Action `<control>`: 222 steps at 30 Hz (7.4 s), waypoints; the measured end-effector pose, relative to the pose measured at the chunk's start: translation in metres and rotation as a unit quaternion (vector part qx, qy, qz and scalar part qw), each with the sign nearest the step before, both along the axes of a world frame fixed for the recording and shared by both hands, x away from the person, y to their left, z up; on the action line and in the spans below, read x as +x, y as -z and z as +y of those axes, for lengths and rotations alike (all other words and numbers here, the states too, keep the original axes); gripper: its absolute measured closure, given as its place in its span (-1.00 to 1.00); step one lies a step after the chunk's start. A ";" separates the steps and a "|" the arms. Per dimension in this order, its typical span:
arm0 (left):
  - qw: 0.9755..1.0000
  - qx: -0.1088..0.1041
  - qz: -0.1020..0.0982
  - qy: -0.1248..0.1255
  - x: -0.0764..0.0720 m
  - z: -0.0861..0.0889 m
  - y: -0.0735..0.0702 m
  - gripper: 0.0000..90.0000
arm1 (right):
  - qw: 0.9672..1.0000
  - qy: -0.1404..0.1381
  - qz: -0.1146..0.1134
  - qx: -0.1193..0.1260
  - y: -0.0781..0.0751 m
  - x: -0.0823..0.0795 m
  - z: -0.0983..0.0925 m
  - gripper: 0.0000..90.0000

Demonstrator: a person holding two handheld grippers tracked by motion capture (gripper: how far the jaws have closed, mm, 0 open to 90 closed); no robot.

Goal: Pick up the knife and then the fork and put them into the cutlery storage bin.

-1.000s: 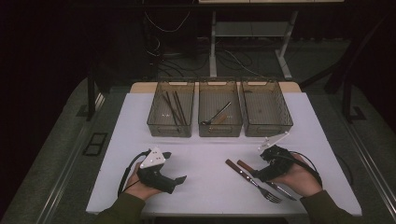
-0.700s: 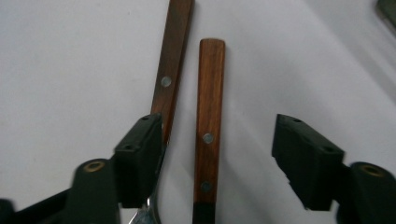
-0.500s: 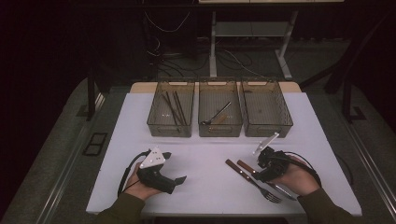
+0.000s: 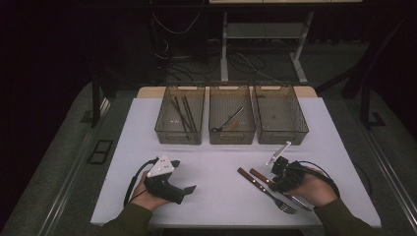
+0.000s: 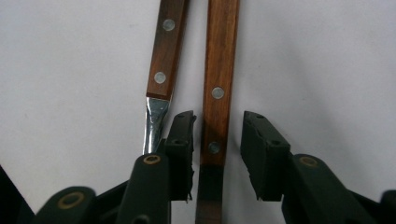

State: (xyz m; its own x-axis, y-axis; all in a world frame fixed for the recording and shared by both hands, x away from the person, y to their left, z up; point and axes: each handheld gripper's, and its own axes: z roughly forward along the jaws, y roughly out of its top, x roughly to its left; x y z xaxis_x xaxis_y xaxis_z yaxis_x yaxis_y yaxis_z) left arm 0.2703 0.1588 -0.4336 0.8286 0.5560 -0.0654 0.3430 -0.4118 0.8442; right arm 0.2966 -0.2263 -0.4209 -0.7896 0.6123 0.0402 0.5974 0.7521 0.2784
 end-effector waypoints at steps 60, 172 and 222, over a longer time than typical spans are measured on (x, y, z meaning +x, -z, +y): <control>1.000 -0.020 0.003 0.018 0.000 0.003 0.000 -1.00 | 0.994 0.037 -0.038 0.094 -0.040 0.041 -0.017 0.73; 0.999 -0.023 0.008 0.039 -0.001 0.003 0.003 -1.00 | 0.956 0.211 -0.150 0.136 -0.047 0.184 -0.087 0.72; 0.999 -0.018 0.004 0.039 -0.002 0.002 0.002 -1.00 | 0.941 0.145 -0.182 0.244 -0.062 0.066 -0.076 -0.15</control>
